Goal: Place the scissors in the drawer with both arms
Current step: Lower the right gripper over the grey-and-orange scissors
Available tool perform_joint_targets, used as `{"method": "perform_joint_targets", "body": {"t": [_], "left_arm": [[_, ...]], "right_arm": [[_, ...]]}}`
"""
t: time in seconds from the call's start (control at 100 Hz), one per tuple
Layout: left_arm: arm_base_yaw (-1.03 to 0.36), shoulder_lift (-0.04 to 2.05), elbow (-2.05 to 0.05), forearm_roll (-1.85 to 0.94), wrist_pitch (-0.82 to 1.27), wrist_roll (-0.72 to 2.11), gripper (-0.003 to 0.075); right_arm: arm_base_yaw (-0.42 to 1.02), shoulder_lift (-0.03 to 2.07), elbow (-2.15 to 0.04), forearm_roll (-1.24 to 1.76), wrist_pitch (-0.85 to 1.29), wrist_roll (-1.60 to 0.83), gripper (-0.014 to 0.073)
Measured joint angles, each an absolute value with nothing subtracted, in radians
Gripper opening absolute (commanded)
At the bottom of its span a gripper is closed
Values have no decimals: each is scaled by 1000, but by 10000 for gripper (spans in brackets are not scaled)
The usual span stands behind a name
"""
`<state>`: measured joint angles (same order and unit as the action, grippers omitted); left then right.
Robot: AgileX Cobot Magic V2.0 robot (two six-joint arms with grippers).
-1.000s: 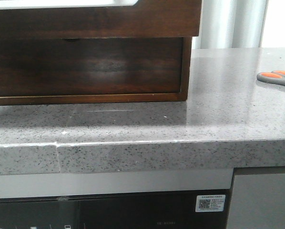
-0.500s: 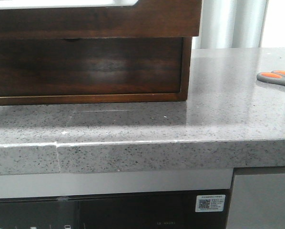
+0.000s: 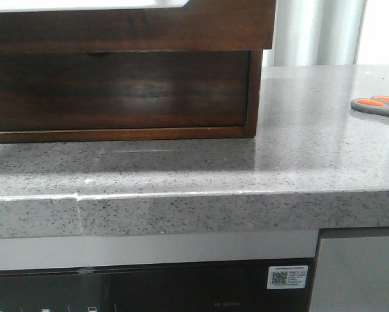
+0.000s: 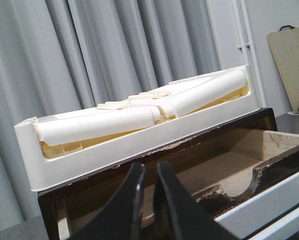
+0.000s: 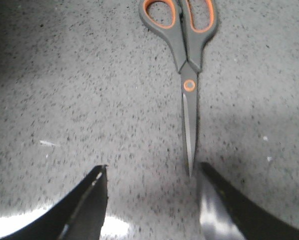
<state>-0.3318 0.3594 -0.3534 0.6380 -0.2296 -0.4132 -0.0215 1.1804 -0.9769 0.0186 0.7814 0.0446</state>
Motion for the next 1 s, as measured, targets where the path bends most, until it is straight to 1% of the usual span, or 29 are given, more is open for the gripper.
{"method": "perform_joint_targets", "body": {"t": [0.27,0.41,0.72,1.0], "left_arm": [[-332,359,-353,636,-225,-415,4],[-332,359,-353,634,-225,-415,3],[-332,359,-353,634,-223,-415,3],[-332,359,-353,633,-217,-415,3]], "right_arm": [[-21,1464,-1264,-26,944,43,320],[-21,1577,-1356,-36,1013,43,320],[-29,1731,-1406,-69,1045,43,320],[-55,1772,-1409,-73,1036,43,320]]}}
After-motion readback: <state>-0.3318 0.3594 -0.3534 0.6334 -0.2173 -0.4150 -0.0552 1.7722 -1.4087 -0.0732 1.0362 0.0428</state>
